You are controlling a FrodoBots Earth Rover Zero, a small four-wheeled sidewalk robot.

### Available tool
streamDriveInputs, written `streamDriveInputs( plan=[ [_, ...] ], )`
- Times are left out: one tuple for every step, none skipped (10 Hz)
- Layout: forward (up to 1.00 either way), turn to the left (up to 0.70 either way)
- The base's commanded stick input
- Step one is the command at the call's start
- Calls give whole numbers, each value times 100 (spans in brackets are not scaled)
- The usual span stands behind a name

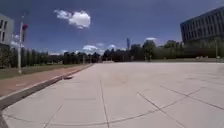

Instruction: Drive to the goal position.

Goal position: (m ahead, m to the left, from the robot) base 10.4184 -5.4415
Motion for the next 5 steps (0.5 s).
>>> streamDriveInputs(
  plan=[
    [50, 0],
    [50, 0],
    [50, 0],
    [50, 0],
    [50, 0]
  ],
)
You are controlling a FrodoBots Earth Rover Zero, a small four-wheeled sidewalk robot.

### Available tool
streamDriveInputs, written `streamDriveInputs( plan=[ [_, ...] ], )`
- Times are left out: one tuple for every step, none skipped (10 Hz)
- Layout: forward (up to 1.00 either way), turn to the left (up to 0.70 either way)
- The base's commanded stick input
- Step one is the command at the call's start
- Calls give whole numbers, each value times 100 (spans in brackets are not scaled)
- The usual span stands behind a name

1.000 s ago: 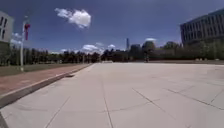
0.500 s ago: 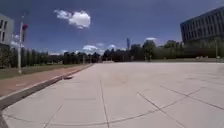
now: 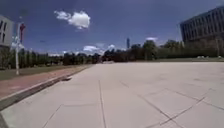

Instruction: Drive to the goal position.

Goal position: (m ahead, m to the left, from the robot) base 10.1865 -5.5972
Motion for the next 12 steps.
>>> streamDriveInputs(
  plan=[
    [50, 0],
    [50, 0],
    [50, 0],
    [50, 0],
    [50, 0],
    [50, 0],
    [50, 0],
    [50, 0],
    [50, 0],
    [50, 0],
    [50, 0],
    [50, 0]
  ],
)
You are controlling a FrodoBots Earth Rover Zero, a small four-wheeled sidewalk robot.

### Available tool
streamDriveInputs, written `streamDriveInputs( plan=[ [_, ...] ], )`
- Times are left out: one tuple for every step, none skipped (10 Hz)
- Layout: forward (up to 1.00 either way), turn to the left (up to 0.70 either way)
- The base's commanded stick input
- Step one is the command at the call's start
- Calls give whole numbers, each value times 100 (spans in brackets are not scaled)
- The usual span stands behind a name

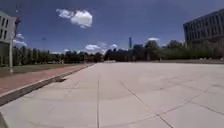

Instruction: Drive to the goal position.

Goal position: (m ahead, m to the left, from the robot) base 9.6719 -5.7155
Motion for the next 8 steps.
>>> streamDriveInputs(
  plan=[
    [50, 0],
    [50, 0],
    [50, 0],
    [50, 0],
    [50, 0],
    [50, 0],
    [50, 0],
    [50, 0]
  ],
)
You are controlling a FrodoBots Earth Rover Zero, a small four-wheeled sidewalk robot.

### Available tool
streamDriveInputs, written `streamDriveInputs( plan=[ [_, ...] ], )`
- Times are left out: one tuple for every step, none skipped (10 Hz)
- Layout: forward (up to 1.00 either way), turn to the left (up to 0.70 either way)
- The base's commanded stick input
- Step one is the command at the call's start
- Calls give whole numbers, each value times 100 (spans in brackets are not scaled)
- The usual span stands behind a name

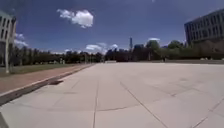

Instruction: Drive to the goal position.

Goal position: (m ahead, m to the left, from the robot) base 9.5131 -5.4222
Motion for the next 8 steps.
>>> streamDriveInputs(
  plan=[
    [50, 0],
    [50, 0],
    [50, 0],
    [50, 0],
    [50, 0],
    [50, 0],
    [50, 0],
    [50, 0]
  ],
)
